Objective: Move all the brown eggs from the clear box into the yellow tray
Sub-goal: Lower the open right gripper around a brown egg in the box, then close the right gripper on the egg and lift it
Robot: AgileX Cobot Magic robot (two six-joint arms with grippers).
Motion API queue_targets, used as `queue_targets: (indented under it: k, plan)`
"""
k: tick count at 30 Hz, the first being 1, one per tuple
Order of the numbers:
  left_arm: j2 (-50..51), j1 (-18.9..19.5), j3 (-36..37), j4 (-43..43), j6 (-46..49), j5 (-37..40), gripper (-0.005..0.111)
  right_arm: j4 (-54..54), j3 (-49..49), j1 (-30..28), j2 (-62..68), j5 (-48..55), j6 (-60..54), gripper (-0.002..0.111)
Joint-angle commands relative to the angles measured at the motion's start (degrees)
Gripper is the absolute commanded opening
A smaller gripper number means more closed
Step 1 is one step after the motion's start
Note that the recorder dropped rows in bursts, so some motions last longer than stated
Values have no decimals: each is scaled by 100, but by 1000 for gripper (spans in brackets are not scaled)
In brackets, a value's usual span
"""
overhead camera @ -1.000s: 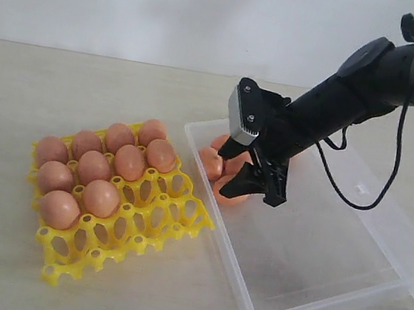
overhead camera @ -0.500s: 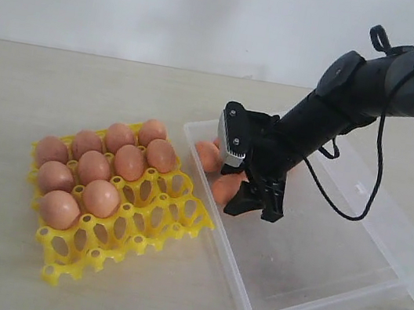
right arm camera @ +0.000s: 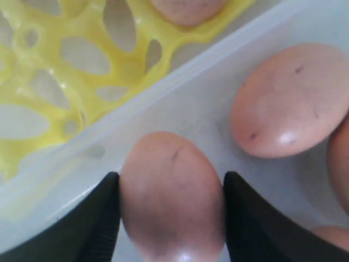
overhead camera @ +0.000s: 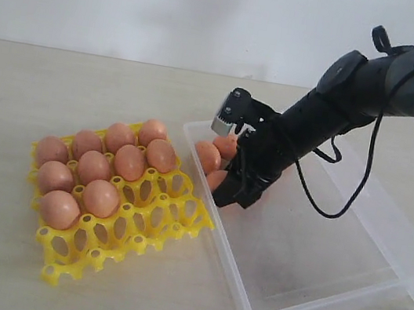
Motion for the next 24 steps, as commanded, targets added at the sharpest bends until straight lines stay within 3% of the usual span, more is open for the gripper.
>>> queue_targets:
  k: [1, 6, 12, 16, 20, 24]
  plan:
    - [-20, 12, 15, -6, -10, -40, 4, 150, -33, -6, -292, -128, 1285, 0]
    - [-20, 12, 15, -6, -10, -40, 4, -30, -33, -6, -867, -260, 2136, 0]
    - [-20, 12, 15, -6, -10, -40, 4, -395, -5, -6, -1642, 205, 4120, 0]
    - [-20, 12, 15, -6, -10, -40, 4, 17, 522, 76, -2232, 197, 4386, 0]
    - [-20, 12, 15, -6, -10, -40, 4, 523, 1756, 539, -2945, -1250, 3963, 0]
    - [-20, 12, 15, -6, -10, -40, 4, 1909, 3306, 1545, -3646, -4411, 3015, 0]
